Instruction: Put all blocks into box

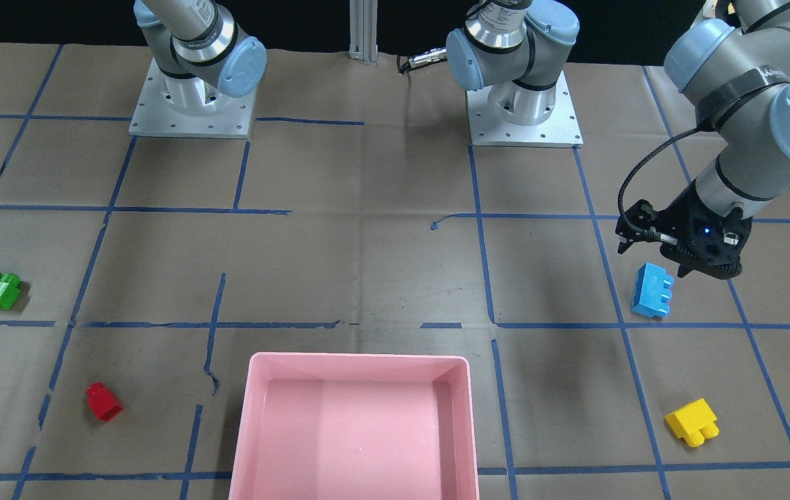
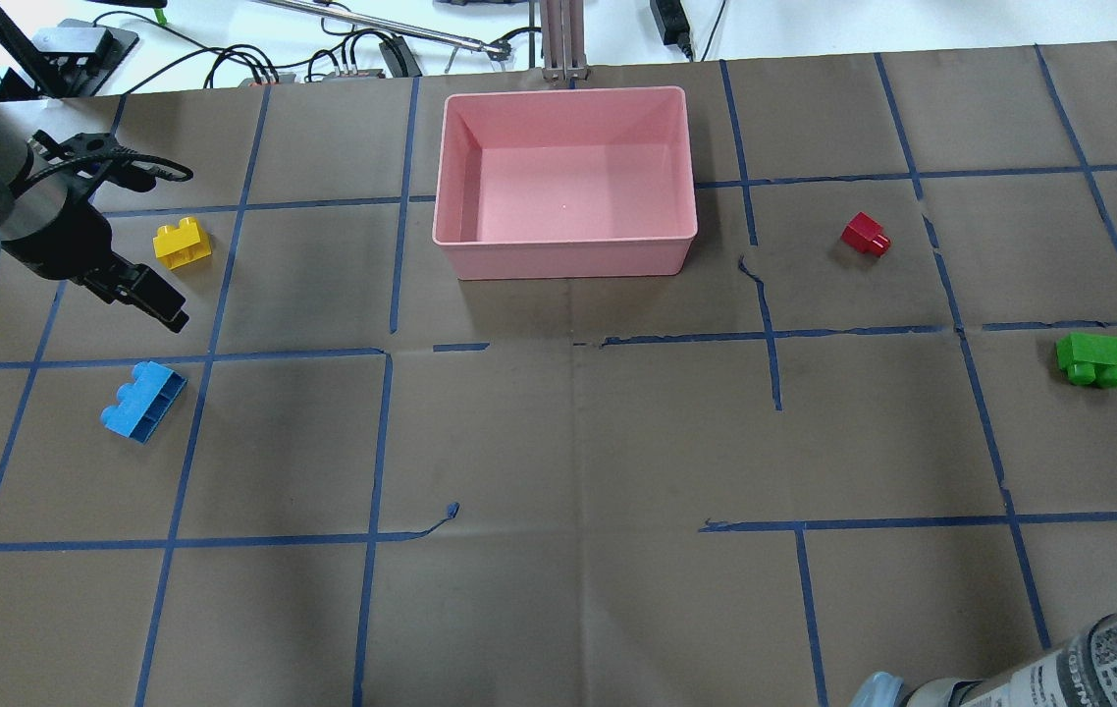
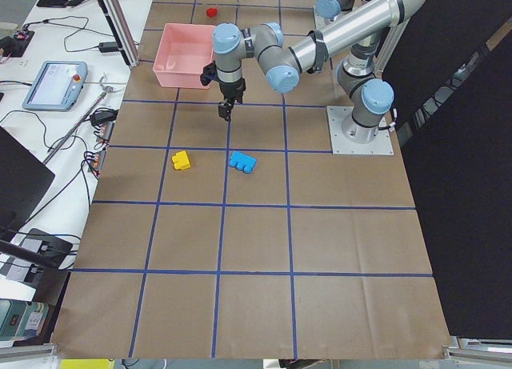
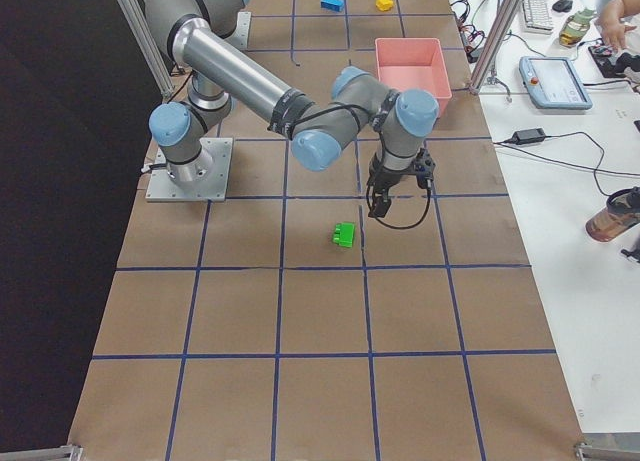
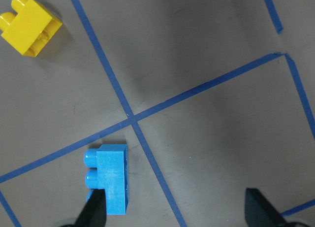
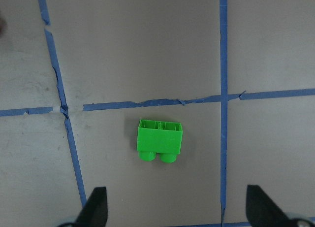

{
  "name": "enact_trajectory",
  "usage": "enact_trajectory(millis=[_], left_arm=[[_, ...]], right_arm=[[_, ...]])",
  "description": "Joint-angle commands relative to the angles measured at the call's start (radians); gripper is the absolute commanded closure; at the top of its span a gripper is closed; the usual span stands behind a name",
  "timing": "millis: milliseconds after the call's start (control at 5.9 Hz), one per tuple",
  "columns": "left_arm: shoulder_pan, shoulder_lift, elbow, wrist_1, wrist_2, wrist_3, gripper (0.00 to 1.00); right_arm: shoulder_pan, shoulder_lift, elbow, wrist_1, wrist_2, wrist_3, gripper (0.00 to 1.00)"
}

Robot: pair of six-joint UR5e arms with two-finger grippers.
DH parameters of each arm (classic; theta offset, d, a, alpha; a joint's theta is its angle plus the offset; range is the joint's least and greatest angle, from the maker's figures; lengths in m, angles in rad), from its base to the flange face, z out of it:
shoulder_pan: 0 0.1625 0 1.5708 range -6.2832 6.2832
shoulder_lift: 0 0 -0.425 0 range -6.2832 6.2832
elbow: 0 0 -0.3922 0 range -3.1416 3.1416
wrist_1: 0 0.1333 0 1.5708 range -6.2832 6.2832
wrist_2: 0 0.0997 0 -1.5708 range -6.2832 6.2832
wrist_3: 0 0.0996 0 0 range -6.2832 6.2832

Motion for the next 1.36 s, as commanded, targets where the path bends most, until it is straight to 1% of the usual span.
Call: enact_trajectory(millis=[0,169,339,508,678,847,1017,1186], left_arm=[[0.025,-0.048,-0.008,0.053,0.016,0.093,0.01],[0.070,-0.066,-0.034,0.072,0.062,0.097,0.01],[0.128,-0.095,-0.075,0.146,0.059,0.187,0.01],[0.148,-0.122,-0.125,0.284,0.061,0.279,0.01],[0.151,-0.129,-0.155,0.338,0.062,0.282,0.01],[0.153,-0.155,-0.166,0.345,0.064,0.281,0.01],[0.154,-0.160,-0.169,0.351,0.065,0.290,0.01],[0.186,-0.171,-0.184,0.380,0.062,0.286,0.01]], right_arm=[[-0.003,0.018,0.124,-0.142,0.007,0.074,0.01],[-0.003,0.018,0.216,-0.261,0.006,0.066,0.01],[-0.003,0.018,0.334,-0.436,0.001,0.054,0.01],[-0.004,0.019,0.394,-0.493,-0.002,0.007,0.01],[-0.004,0.019,0.425,-0.521,-0.005,-0.006,0.01],[-0.009,0.031,0.427,-0.530,-0.006,-0.047,0.01],[-0.024,0.054,0.427,-0.550,-0.006,-0.093,0.01],[-0.033,0.059,0.424,-0.550,-0.006,-0.104,0.01]])
